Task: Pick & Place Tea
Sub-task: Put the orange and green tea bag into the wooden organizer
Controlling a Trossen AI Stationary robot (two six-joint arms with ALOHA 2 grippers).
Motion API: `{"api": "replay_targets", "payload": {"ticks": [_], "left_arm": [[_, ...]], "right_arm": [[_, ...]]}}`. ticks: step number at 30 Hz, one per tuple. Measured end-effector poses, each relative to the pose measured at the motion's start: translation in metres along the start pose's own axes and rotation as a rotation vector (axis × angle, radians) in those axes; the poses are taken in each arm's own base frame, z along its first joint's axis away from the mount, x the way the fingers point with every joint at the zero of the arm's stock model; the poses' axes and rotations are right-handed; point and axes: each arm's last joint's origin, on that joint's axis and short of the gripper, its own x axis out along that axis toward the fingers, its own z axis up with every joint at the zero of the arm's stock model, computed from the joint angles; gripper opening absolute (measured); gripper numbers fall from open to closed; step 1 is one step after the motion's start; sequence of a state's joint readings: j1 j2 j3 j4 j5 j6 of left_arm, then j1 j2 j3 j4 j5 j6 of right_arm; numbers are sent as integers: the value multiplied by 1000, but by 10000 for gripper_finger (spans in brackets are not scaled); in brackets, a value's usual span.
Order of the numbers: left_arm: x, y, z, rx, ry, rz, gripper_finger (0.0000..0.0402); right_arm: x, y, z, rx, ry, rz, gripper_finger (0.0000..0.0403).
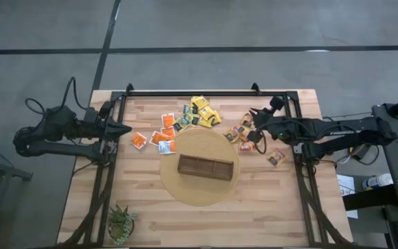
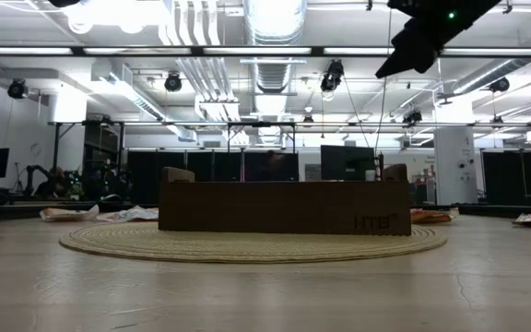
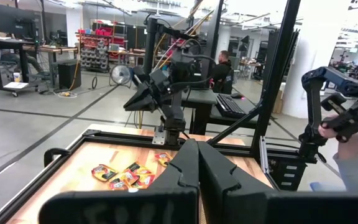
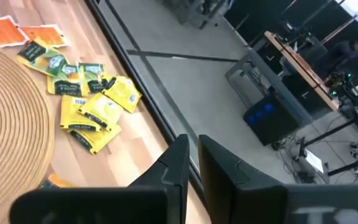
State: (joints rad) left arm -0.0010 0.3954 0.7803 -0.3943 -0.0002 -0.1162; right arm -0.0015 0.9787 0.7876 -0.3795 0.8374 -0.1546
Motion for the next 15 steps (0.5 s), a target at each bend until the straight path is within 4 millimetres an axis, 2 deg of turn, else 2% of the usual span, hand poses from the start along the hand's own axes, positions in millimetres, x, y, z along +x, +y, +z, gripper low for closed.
{"api": "replay_targets", "payload": {"ticks": [4, 7, 11, 15], "left_arm": [[0, 0, 0, 0, 0, 0, 0], [0, 0, 0, 0, 0, 0, 0], [0, 0, 0, 0, 0, 0, 0], [0, 0, 0, 0, 0, 1, 0]], "right_arm": [[-2, -3, 5, 52, 3, -1, 40], [-2, -4, 4, 71, 22, 0, 60], [-1, -6, 2, 106, 39, -10, 117], [4, -5, -1, 129, 71, -25, 197]]}}
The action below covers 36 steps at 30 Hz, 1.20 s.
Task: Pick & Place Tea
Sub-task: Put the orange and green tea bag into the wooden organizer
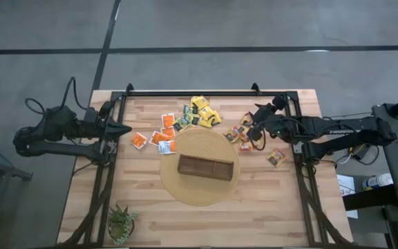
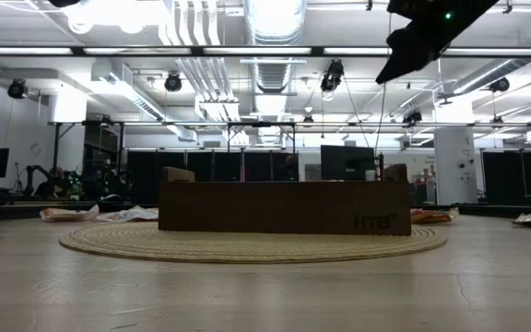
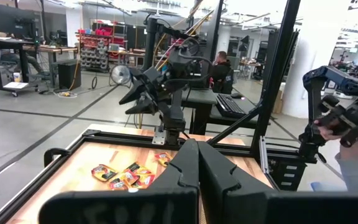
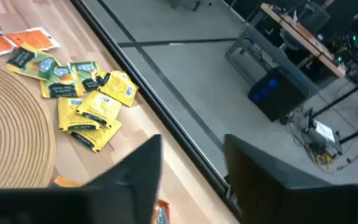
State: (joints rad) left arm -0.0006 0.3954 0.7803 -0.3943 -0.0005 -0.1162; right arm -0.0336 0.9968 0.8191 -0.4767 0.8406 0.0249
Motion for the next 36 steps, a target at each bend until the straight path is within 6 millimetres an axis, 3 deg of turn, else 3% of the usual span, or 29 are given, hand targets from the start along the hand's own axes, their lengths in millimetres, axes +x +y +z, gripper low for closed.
{"api": "replay_targets", "payload": {"ticks": [6, 11, 15, 19, 28, 36], "left_arm": [[0, 0, 0, 0, 0, 0, 0], [0, 0, 0, 0, 0, 0, 0], [0, 0, 0, 0, 0, 0, 0], [0, 0, 0, 0, 1, 0, 0], [0, 0, 0, 0, 3, 1, 0], [0, 0, -1, 0, 6, 0, 0]], "right_arm": [[13, 5, -4, -28, 47, -18, 311], [16, 6, 7, -127, 16, -20, 354], [11, 1, 29, -141, -37, -25, 357], [7, -3, 38, 16, -40, -21, 349], [33, -5, 15, 222, 152, -51, 331], [68, -6, -3, 324, 358, 232, 327]]}}
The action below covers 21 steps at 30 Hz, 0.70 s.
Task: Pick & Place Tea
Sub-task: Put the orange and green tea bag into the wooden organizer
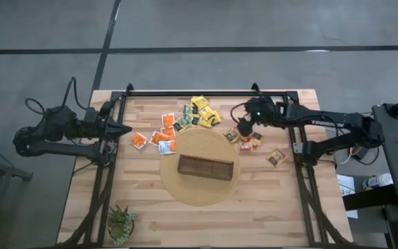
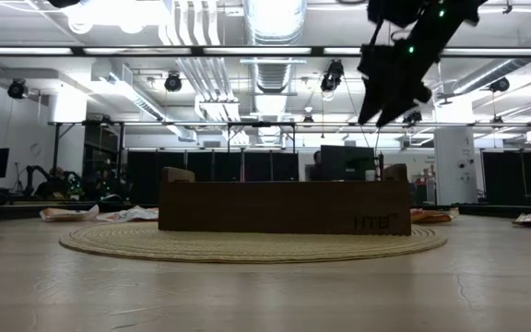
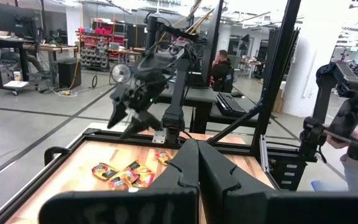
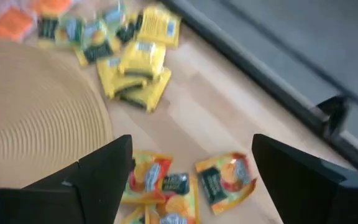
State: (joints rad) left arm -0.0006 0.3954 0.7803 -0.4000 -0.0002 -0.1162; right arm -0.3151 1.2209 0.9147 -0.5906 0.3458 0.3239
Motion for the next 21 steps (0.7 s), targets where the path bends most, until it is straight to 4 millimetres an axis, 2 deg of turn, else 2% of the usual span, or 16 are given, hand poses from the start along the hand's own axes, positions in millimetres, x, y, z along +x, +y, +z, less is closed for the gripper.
{"api": "replay_targets", "payload": {"ticks": [4, 9, 14, 21], "left_arm": [[0, 0, 0, 0, 0, 0, 0], [0, 0, 0, 0, 0, 0, 0], [0, 0, 0, 0, -2, 0, 0], [0, 0, 0, 0, -3, 0, 0]], "right_arm": [[18, -1, -2, -23, 71, -1, 327], [40, 3, -6, -61, 176, 84, 327], [62, 5, -12, -92, 261, 67, 327], [84, 7, -18, -91, 347, 88, 327]]}}
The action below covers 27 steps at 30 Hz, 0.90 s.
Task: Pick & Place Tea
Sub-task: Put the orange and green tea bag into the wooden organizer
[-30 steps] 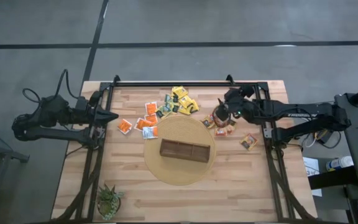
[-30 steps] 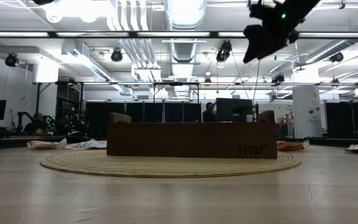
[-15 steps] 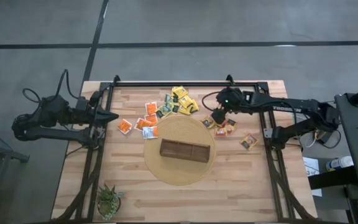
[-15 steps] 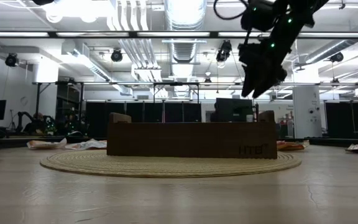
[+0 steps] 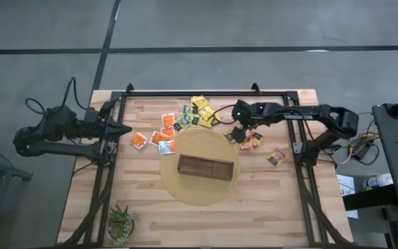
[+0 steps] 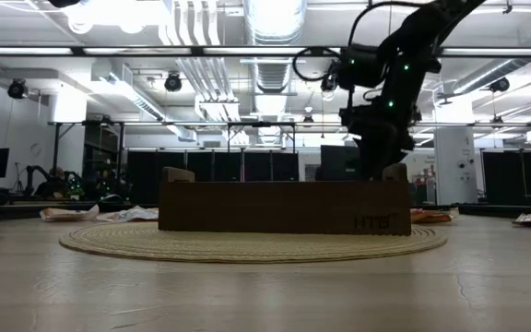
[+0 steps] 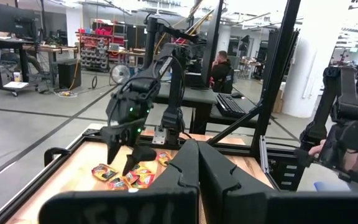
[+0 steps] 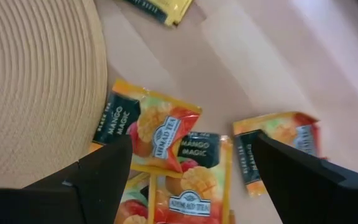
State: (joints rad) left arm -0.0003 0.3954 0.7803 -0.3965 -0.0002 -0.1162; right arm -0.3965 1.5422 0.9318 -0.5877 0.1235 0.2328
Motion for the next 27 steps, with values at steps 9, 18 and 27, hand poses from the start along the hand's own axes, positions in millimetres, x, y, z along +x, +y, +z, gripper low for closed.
{"api": "replay_targets", "payload": {"ticks": [9, 18, 27], "left_arm": [[0, 0, 0, 0, 0, 0, 0], [0, 0, 0, 0, 1, 0, 0], [0, 0, 0, 0, 2, 1, 0]], "right_arm": [[28, 3, -4, 21, 102, -21, 327], [48, 6, -6, 27, 138, -30, 327], [46, 13, -6, 3, 115, -28, 327]]}}
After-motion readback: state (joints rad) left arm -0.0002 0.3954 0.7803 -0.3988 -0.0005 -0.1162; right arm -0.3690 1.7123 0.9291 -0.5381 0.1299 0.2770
